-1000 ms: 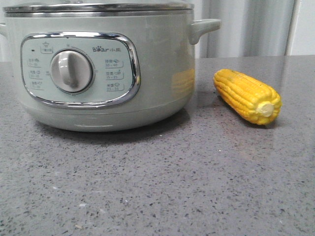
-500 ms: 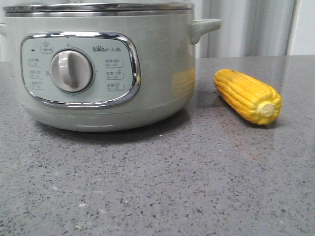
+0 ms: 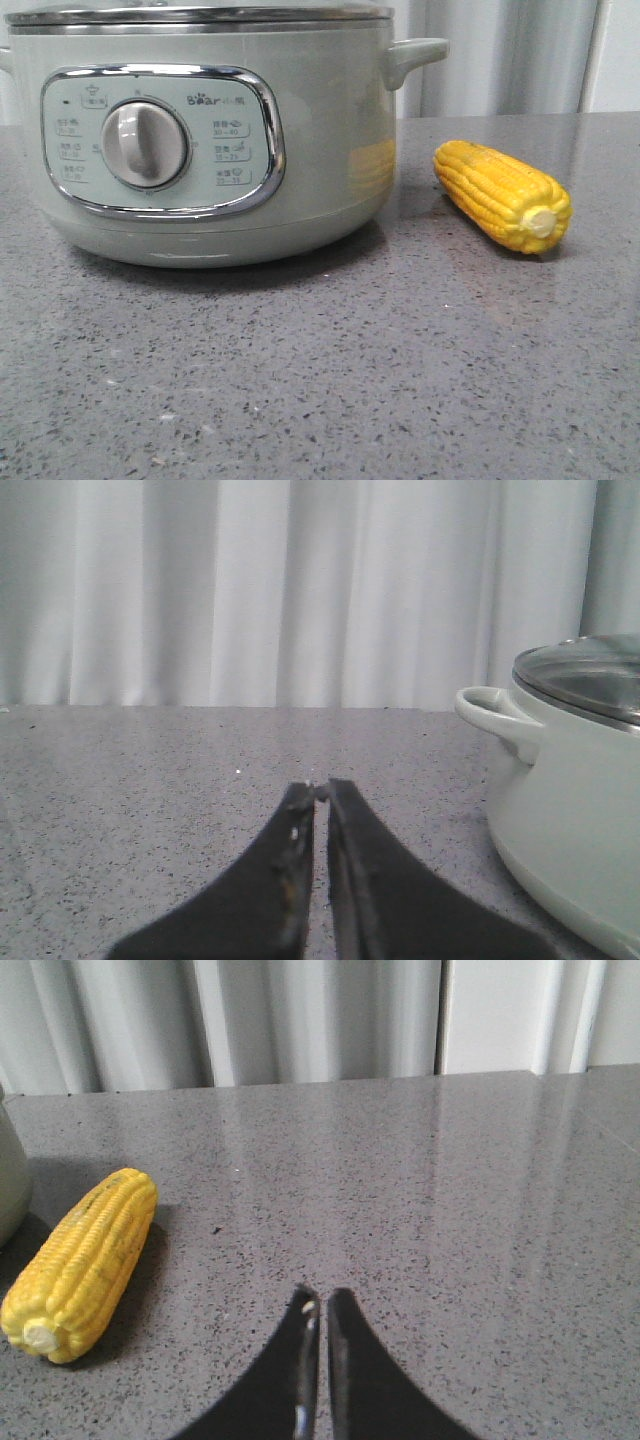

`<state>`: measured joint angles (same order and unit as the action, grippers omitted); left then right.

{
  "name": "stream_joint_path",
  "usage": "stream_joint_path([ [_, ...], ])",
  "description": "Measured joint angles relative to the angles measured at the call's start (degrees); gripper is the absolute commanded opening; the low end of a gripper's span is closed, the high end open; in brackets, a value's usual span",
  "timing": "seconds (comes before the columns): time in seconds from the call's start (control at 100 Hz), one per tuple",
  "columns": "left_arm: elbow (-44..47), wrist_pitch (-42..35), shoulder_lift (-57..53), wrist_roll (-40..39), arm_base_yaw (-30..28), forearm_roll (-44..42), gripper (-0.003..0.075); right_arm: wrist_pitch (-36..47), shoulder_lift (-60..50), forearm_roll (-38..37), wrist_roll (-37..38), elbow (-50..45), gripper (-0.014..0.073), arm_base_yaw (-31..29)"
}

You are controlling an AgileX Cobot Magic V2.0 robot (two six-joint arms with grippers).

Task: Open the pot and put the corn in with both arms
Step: 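Grasp the gold knob of the glass lid with the left gripper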

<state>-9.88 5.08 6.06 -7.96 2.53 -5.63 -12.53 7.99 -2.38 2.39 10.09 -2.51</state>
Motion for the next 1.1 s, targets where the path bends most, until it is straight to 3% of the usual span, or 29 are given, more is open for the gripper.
stream_joint_path([
  [0.36, -9.03, -2.01, 13.93, 0.00, 0.00, 0.00, -0.0004, -8.01, 13.53, 2.95, 0.00, 11.07, -0.0066, 0.00],
  [0.43, -9.16, -4.27, 16.26, 0.00, 0.00, 0.00, 0.0072, -8.01, 15.23, 3.66, 0.00, 11.59, -0.0066, 0.00],
  [0.6, -9.16, -12.42, 21.21, 0.00, 0.00, 0.00, 0.0381, -8.01, 17.63, 4.01, 0.00, 11.73, -0.0066, 0.00],
  [0.67, -9.16, -16.02, 23.21, 0.00, 0.00, -0.14, 0.0450, -8.01, 17.87, 4.01, 0.00, 11.73, -0.0066, 0.00],
  [0.84, -9.79, -20.39, 27.68, -2.36, 2.33, -1.21, 0.0461, -8.01, 18.14, 4.01, 0.00, 11.73, -0.0066, 0.00],
  [1.1, -14.57, -21.13, 35.05, -3.50, 14.54, -3.59, 0.0461, -8.01, 18.14, 4.01, 0.00, 11.73, -0.0066, 0.00],
])
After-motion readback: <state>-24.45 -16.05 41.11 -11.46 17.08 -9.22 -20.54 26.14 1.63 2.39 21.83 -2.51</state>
